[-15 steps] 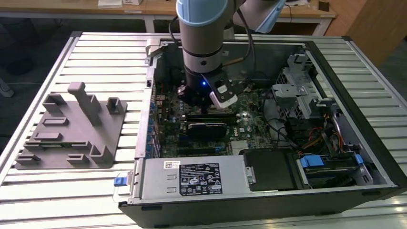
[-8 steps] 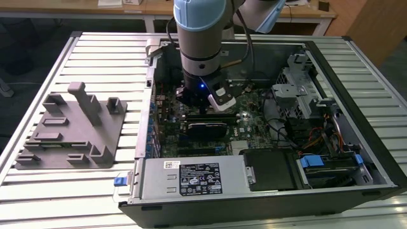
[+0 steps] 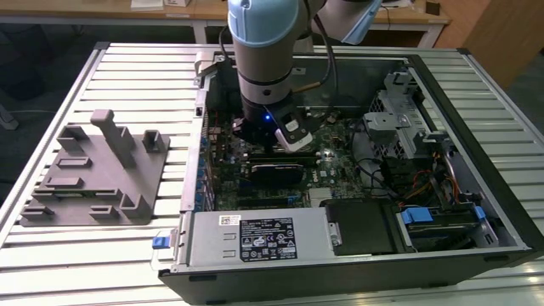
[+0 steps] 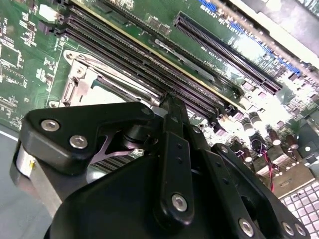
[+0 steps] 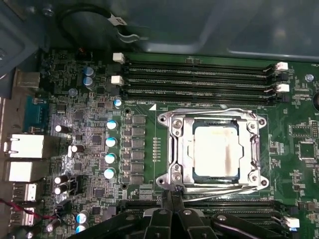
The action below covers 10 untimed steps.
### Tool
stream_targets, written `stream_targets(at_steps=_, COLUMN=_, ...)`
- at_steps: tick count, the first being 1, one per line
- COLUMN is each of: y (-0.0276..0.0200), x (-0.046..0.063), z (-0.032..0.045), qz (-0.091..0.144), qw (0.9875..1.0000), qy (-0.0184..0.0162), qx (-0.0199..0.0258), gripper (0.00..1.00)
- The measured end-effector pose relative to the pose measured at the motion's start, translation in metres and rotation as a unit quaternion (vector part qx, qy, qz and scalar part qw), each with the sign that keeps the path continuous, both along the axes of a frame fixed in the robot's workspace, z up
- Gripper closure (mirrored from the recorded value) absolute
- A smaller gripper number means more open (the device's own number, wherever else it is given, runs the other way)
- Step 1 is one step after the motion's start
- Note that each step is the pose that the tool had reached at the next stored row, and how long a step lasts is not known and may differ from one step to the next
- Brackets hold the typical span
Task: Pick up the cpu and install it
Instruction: 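Install the second cpu locking lever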
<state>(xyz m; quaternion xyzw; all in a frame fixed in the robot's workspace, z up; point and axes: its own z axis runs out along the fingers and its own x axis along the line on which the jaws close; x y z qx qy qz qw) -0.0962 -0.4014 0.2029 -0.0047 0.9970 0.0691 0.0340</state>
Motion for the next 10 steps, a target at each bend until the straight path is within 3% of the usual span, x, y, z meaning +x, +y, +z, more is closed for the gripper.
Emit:
stream_targets(at_steps=4, y=0.0005, x=-0.0008, z=-0.0017, qz=0.000, qw=1.0000, qy=0.0001, qx=0.0022, gripper=0.89)
stream_targets(at_steps=7, y=0.0012, x=-0.0008, z=-0.0023, qz=0.000, qw=1.0000, qy=0.0000, qx=0.0063, gripper=0.89)
stream_targets(at_steps=10, y=0.0012, x=-0.0009, z=-0.0018, qz=0.000, qw=1.0000, qy=0.0000, qx=0.0067, gripper=0.89)
